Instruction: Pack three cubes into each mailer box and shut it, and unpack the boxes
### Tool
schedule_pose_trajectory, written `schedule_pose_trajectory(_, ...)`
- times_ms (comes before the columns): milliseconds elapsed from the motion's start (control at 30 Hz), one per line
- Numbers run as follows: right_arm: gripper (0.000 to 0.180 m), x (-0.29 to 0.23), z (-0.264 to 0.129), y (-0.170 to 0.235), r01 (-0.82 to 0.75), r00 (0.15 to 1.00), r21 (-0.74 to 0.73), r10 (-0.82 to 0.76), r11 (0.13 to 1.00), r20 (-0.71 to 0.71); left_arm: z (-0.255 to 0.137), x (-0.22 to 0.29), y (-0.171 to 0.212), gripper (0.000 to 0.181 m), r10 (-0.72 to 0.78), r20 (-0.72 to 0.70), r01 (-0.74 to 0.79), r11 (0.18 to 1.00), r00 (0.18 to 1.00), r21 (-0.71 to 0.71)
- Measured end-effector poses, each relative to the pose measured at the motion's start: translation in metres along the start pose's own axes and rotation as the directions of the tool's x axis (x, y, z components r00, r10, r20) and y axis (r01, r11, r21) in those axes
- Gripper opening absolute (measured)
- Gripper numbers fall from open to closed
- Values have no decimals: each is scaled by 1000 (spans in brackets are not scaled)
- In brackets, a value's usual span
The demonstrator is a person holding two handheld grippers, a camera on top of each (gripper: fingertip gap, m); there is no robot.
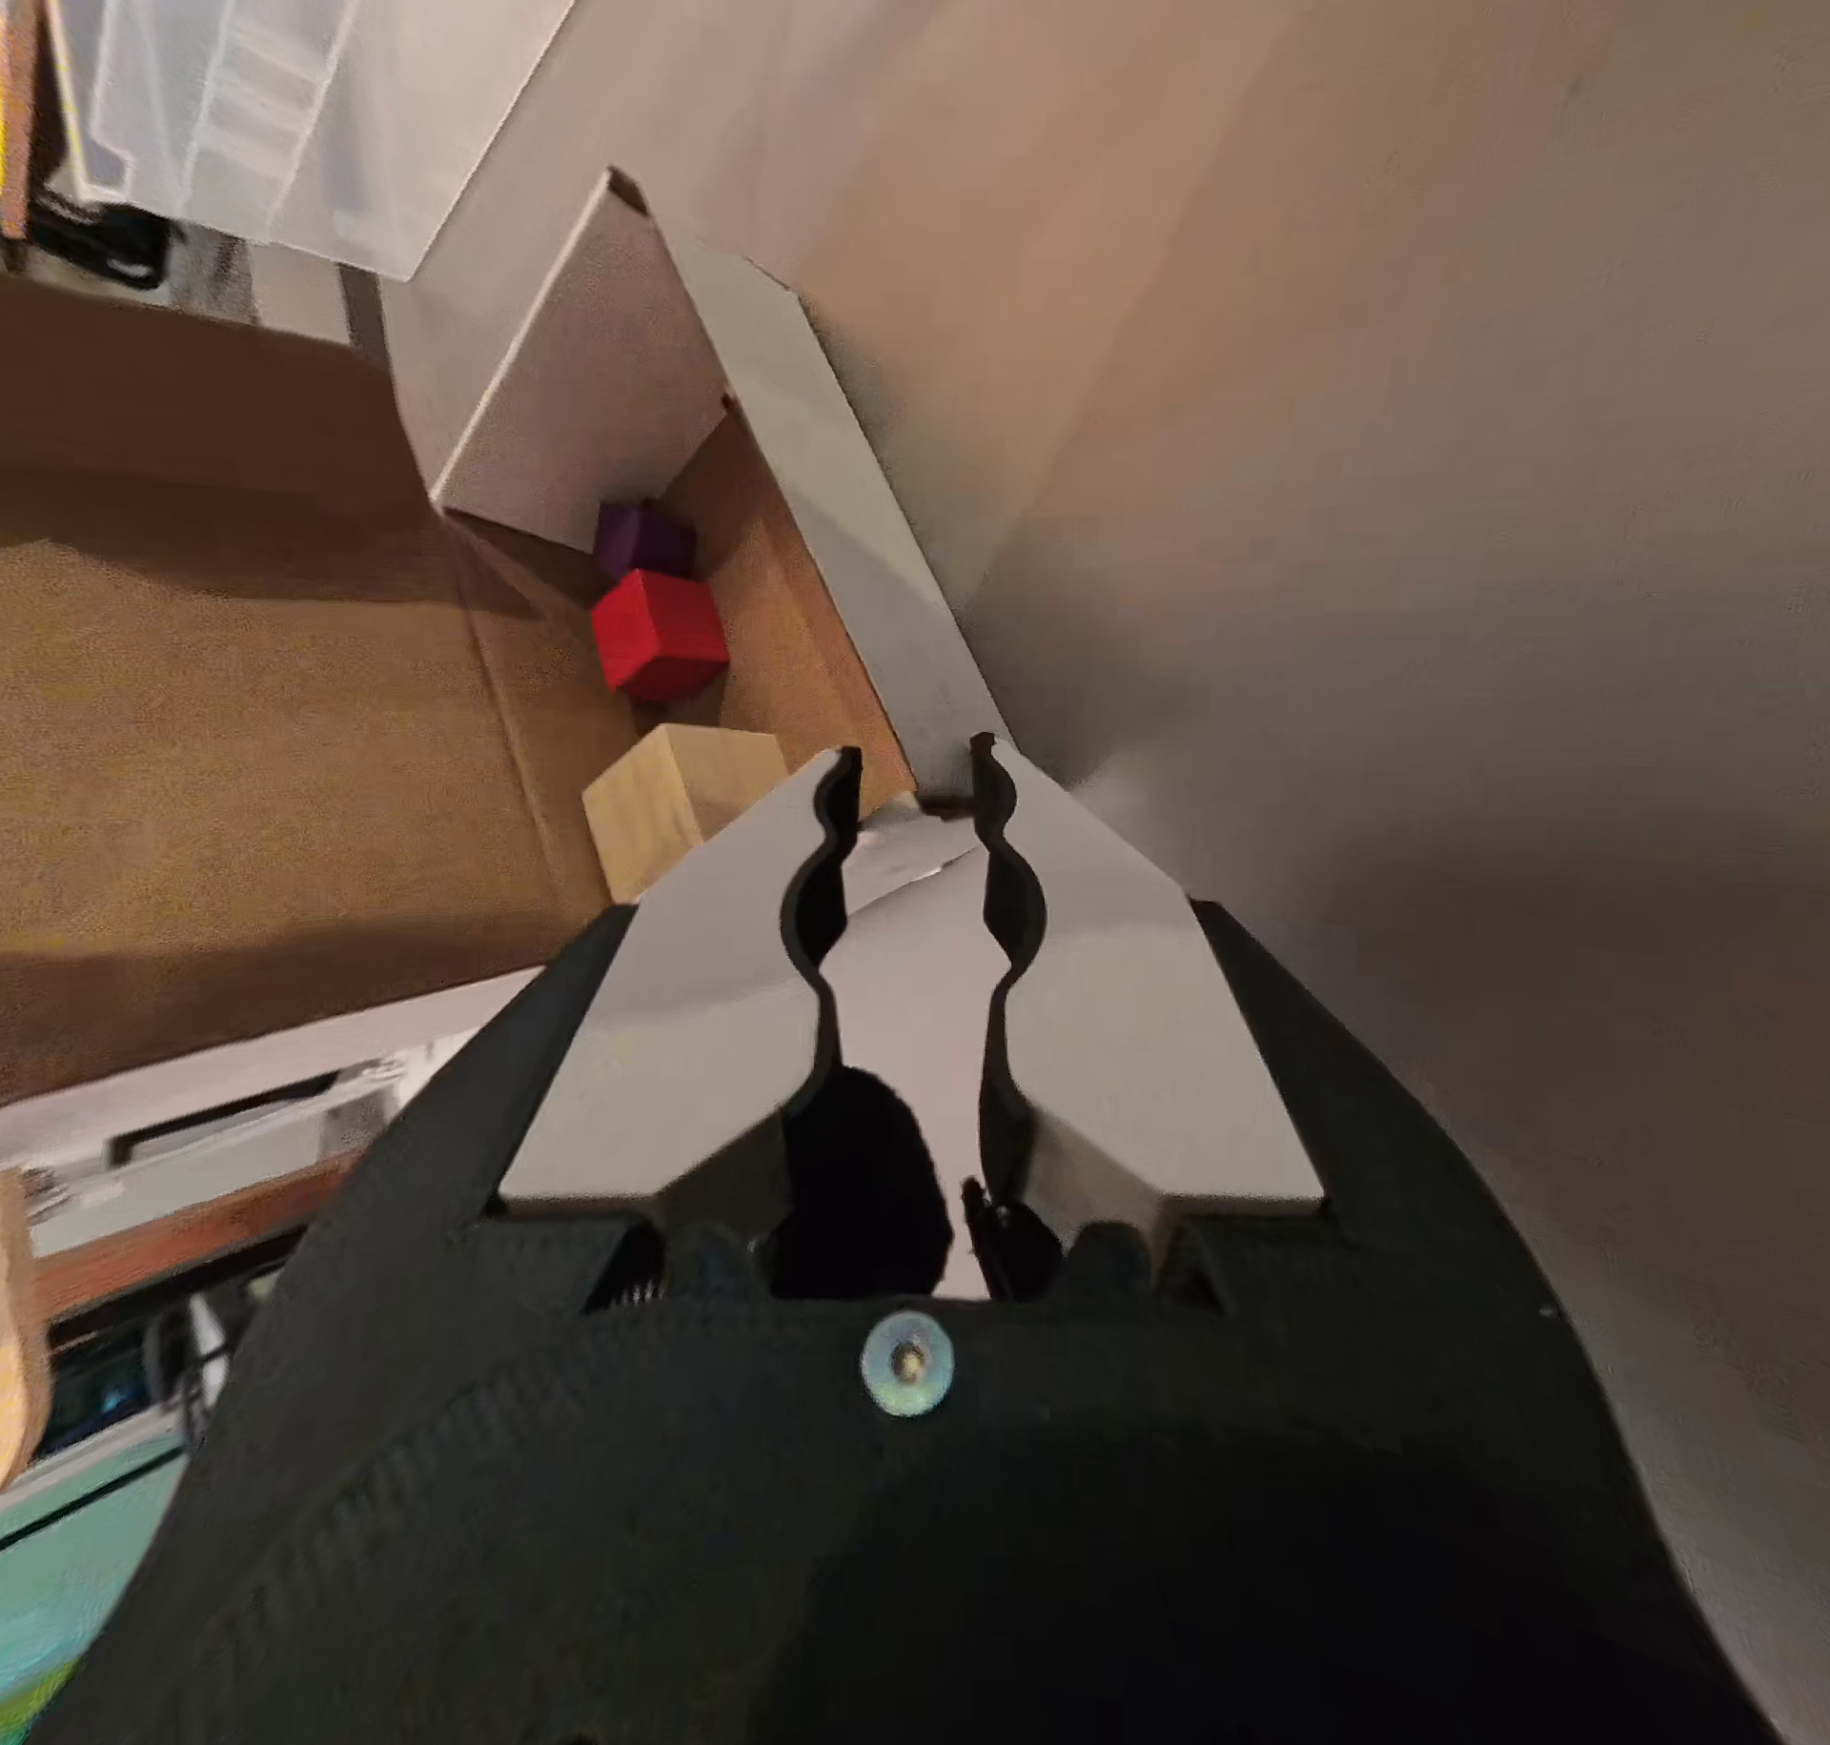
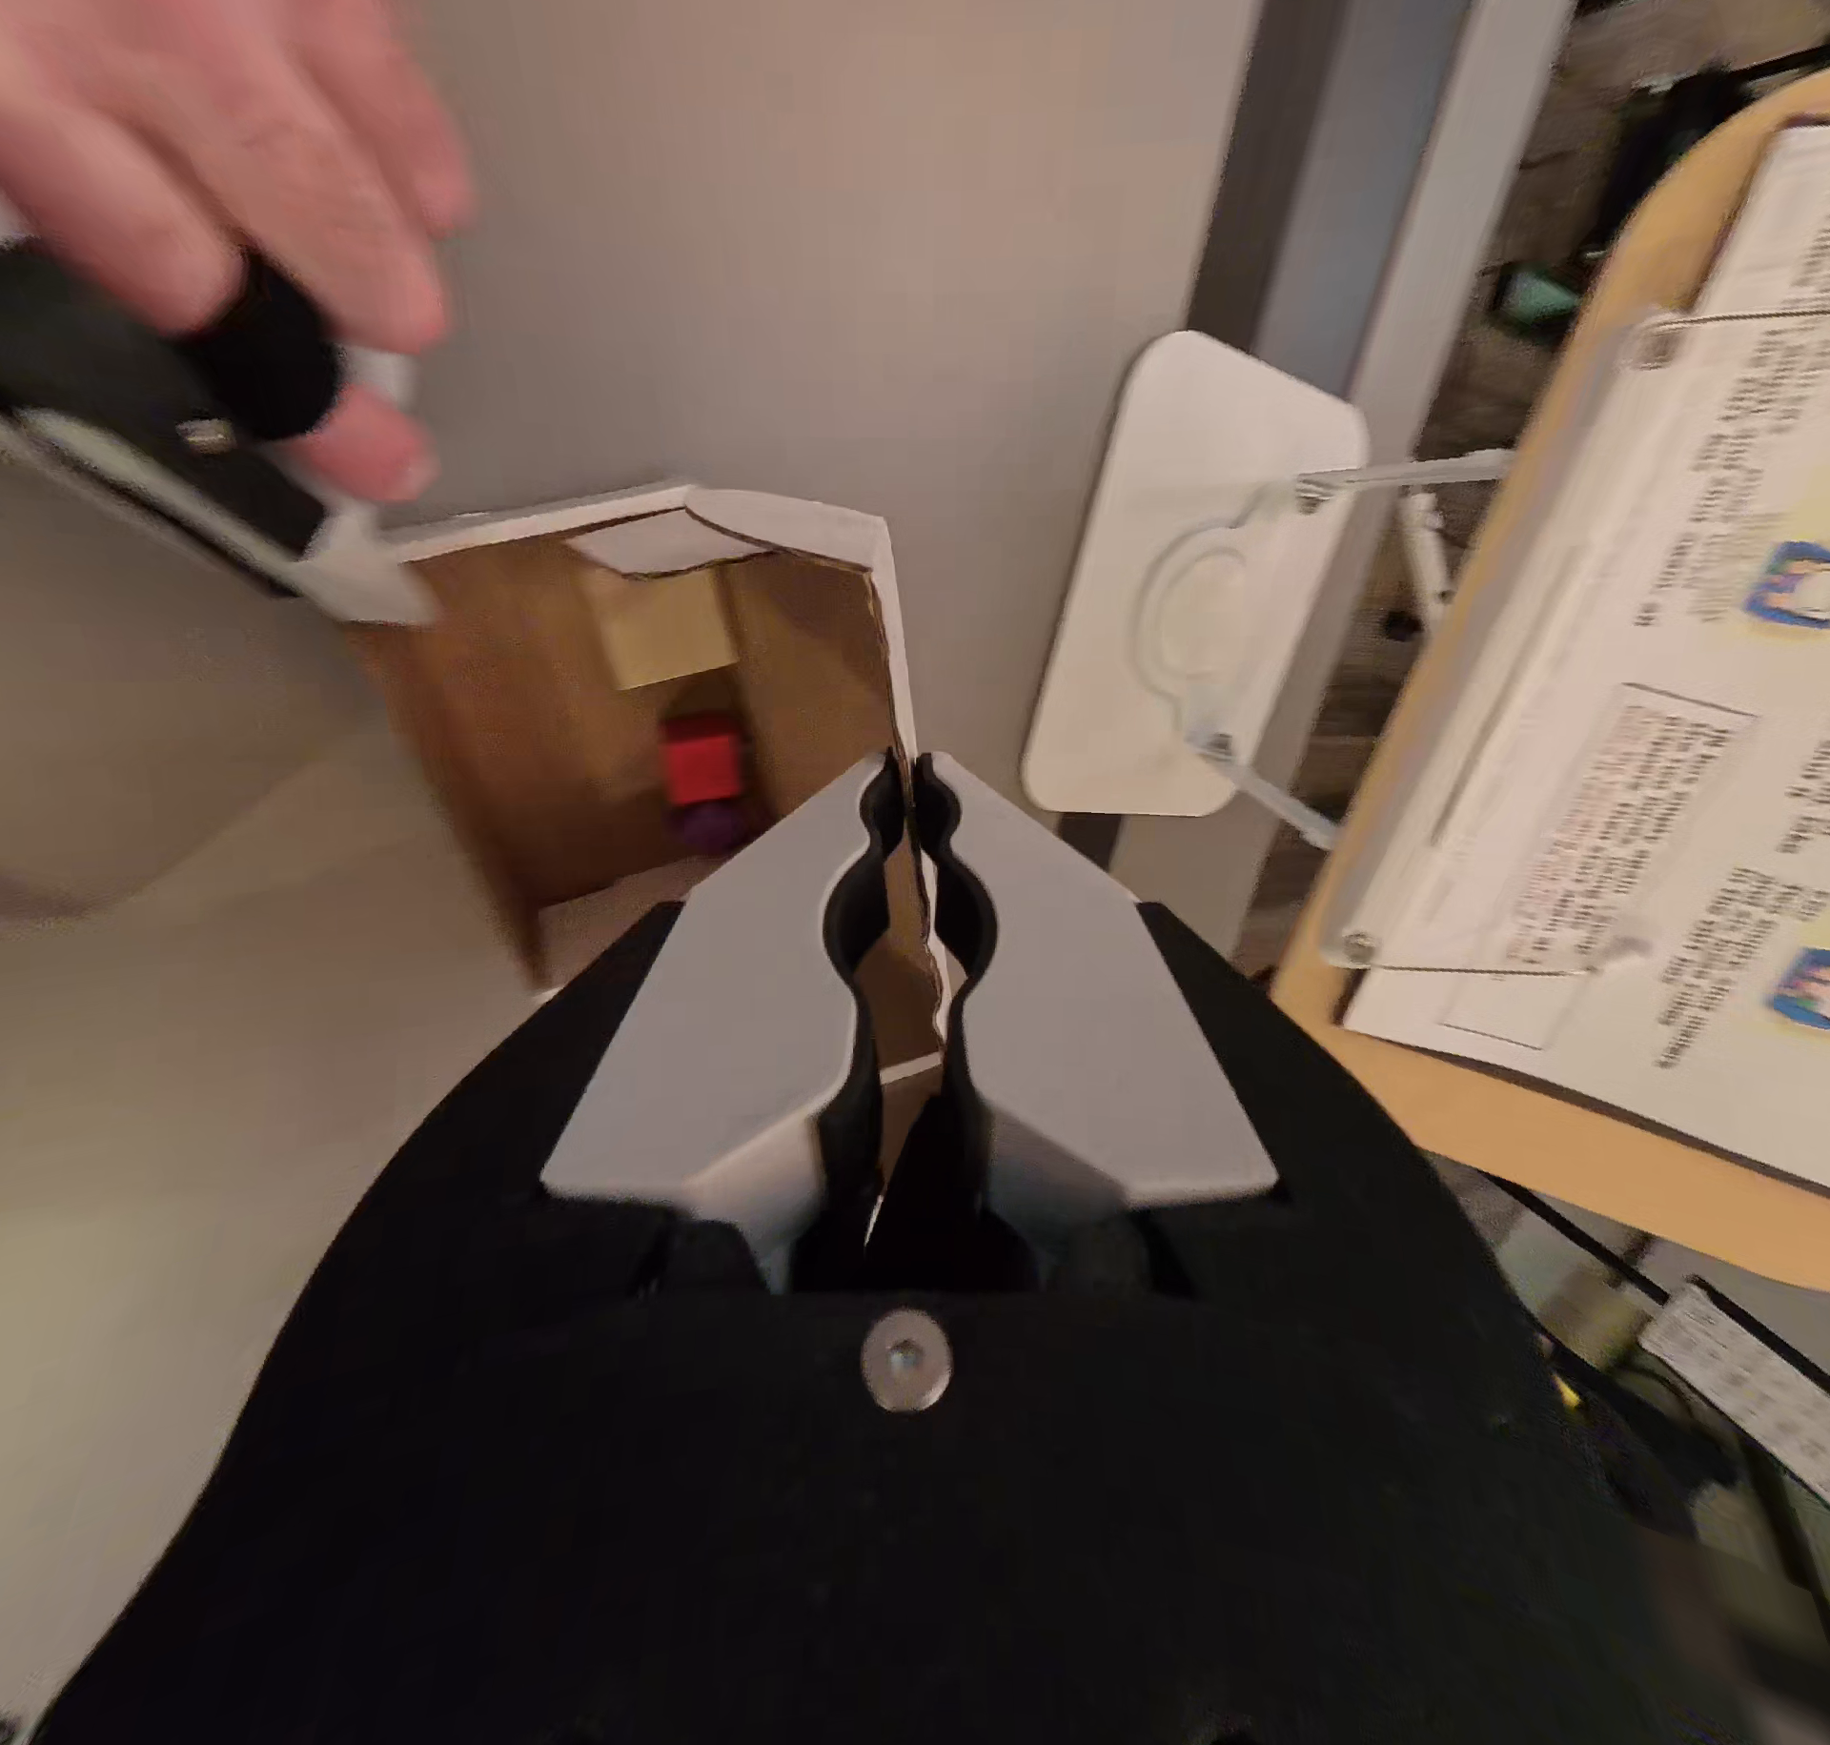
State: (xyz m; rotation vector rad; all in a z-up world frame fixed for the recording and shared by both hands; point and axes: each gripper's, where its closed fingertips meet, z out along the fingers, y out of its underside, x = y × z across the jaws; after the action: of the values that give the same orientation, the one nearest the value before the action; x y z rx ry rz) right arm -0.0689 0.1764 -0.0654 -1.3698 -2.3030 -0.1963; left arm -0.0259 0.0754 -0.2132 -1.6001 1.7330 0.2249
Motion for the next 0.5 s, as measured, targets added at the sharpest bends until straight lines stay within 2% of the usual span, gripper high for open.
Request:
schedule_pose_trajectory(33, 0, 10, 8, 1, 3, 999, -10, -3, 1000, -37, -2, 2, -2, 20, 1, -13, 0, 1000, 1000, 10)
schedule_pose_trajectory(100, 0, 26, 30, 3, 1, 994, -30, -5, 1000, -105, -3, 6, -6, 14, -14, -29, 14, 1000, 999, 16)
schedule_pose_trajectory(133, 0, 28, 44, 4, -2, 993, -33, -2, 999, -114, -5, 10, -8, 8, -22, -44, 23, 999, 999, 27)
schedule_pose_trajectory(233, 0, 25, 88, 16, -29, 994, -49, 23, 998, -110, -8, 14, -10, 8, -24, -42, 26, 999, 999, 34)
schedule_pose_trajectory(433, 6, -6, 147, 33, -168, 985, 4, 168, 986, 41, -13, 24, -18, 9, -28, -71, 33, 997, 997, 70)
schedule_pose_trajectory(500, 8, -19, 158, 33, -204, 974, 11, 202, 979, 99, -9, 27, -16, 18, -21, -78, 25, 998, 997, 62)
